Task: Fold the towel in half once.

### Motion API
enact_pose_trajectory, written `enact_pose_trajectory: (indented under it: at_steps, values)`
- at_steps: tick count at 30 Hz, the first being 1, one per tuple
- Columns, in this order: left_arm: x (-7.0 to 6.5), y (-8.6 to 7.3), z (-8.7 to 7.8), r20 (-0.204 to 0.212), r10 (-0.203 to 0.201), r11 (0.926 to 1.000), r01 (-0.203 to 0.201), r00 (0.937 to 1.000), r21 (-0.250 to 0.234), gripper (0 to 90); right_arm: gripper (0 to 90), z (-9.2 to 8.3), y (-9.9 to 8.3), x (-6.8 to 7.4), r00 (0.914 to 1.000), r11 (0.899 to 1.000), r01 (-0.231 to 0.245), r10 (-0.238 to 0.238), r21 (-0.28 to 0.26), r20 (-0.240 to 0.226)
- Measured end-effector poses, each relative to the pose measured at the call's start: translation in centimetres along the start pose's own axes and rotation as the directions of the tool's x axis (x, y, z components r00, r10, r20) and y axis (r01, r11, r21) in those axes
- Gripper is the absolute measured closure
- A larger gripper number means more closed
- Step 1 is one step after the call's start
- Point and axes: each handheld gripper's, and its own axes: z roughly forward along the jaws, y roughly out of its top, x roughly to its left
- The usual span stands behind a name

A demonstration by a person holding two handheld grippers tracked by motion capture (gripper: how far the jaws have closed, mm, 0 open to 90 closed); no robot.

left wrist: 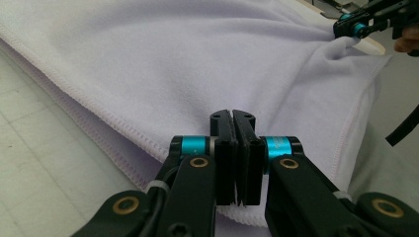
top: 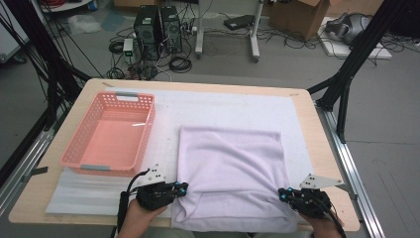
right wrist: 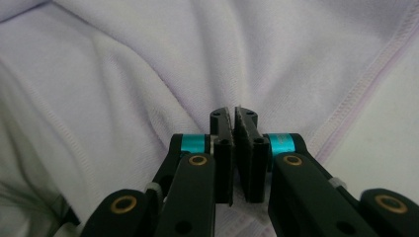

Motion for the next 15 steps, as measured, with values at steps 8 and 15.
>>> enact_pose_trajectory:
  at_steps: [8, 15]
  values:
    - [1.1, 1.1, 0.4, -0.106, -0.004, 0.9963, -0.005, 0.9944, -0.086, 53.0, 57.0, -0.6, 1.0, -0.4, 0.9966, 0.992, -0.010, 0.020, -0.125, 0.080]
    - [2.1, 1.8, 3.5, -0.131, 0.009, 0.9991, -0.003, 0.9914, 0.043, 54.2, 60.5, 2.4, 1.8, -1.7, 0.9806, 0.998, 0.003, 0.008, -0.056, 0.196]
